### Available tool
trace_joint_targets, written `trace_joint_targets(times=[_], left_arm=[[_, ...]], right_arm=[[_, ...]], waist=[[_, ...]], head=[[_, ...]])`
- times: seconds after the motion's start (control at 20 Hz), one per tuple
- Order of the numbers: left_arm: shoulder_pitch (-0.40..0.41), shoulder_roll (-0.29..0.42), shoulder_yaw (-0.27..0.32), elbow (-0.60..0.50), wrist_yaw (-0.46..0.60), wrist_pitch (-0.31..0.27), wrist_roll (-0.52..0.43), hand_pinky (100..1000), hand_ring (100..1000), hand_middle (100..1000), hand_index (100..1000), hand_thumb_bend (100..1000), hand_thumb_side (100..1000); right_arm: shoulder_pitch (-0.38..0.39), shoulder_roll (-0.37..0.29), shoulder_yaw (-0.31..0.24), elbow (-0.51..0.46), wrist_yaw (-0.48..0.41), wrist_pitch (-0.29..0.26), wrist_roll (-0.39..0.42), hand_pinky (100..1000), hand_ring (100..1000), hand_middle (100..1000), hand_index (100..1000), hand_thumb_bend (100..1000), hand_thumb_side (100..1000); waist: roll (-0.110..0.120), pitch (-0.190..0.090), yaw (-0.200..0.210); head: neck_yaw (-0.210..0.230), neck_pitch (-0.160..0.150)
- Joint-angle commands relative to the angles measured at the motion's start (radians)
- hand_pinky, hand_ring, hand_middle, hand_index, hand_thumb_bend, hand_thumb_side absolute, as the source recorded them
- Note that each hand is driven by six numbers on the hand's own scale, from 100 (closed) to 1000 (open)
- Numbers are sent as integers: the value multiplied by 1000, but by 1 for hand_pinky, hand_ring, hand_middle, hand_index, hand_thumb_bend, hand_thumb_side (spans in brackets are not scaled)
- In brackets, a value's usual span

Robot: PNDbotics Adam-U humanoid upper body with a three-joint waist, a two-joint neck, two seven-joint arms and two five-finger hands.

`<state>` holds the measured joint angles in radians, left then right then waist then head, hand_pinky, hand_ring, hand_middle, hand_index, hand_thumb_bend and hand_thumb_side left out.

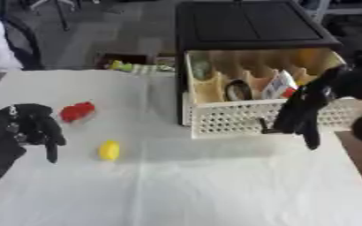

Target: Pick up objects from table and place into drawer.

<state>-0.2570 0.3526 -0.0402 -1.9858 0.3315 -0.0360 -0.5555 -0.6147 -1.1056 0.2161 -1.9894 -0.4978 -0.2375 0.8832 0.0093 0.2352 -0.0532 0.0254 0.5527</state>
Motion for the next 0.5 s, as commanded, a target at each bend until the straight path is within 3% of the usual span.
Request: trace_joint_targets(times=[0.05,0.5], left_arm=[[-3,-5,10,-14,-14,15,-10,445,626,625,840,100,859],[-4,-24,3,-14,-22,25,-24,447,627,626,836,100,871]], right_arm=[[-8,-32,32,-11,20,31,23,646,813,549,849,100,1000],[-41,23,169,-8,148,185,24,669,846,602,914,100,1000]], waist=[[-4,-14,4],[-3,-8,21]], head=[[-8,5],[-20,3]])
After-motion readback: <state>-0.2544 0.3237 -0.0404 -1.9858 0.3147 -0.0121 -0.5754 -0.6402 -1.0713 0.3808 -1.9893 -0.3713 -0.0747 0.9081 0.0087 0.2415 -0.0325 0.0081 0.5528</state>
